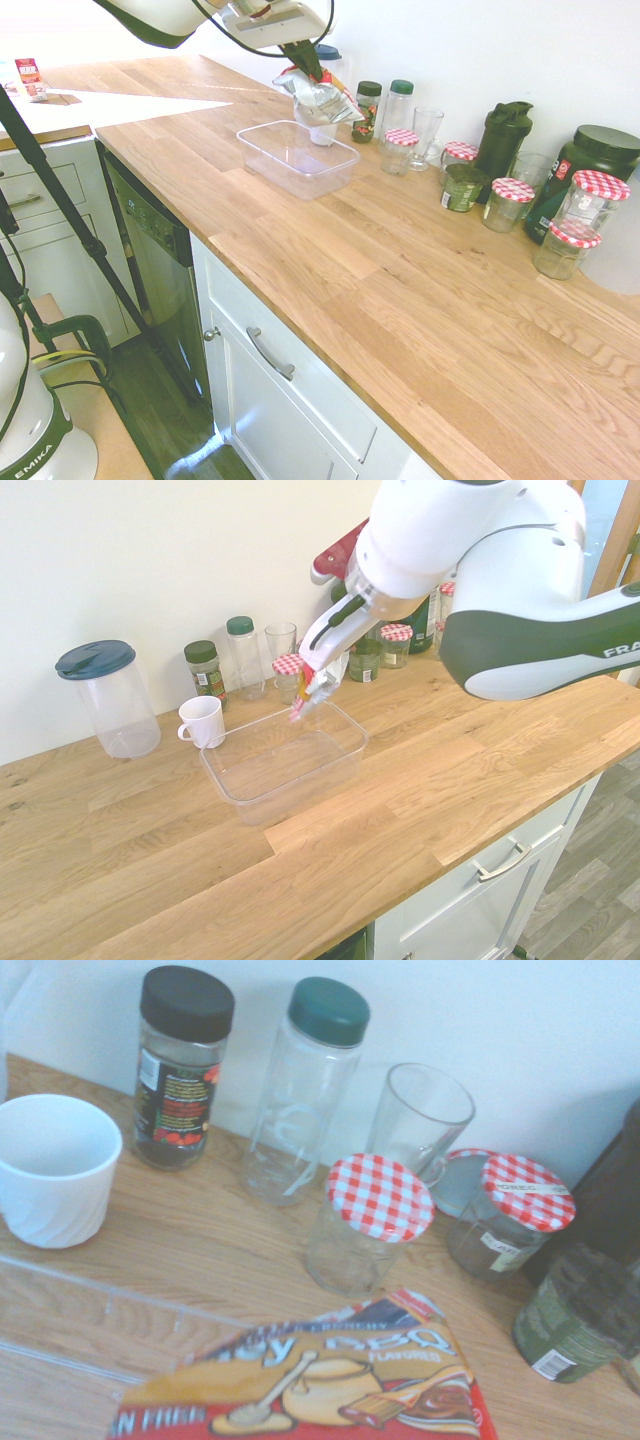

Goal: Put the chip bag into the container

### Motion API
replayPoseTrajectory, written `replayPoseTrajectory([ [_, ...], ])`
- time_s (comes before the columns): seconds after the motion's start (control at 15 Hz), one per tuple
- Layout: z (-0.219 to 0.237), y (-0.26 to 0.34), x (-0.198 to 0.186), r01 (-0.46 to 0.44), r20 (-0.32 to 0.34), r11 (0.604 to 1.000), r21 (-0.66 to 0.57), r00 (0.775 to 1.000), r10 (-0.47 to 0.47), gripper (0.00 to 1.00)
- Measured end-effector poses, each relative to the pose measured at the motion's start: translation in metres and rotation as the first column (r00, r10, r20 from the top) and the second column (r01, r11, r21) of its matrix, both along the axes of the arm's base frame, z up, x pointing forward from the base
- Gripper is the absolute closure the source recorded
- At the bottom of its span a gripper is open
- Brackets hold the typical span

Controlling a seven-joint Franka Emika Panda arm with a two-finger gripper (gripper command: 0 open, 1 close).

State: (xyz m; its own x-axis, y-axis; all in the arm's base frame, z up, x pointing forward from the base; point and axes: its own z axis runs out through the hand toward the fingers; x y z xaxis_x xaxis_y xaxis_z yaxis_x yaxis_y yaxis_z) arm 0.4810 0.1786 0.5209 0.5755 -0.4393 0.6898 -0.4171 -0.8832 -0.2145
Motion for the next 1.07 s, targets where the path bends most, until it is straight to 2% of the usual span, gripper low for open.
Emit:
replayPoseTrajectory([
  [0.27,-0.040,0.008,0.022,0.007,-0.048,0.999,-0.039,0.999,-0.009,1.00],
  [0.33,-0.049,0.009,0.024,0.012,-0.058,0.999,-0.040,0.998,-0.015,0.00],
  [1.07,-0.078,0.017,0.019,0.032,-0.080,0.997,-0.075,0.996,-0.038,0.00],
])
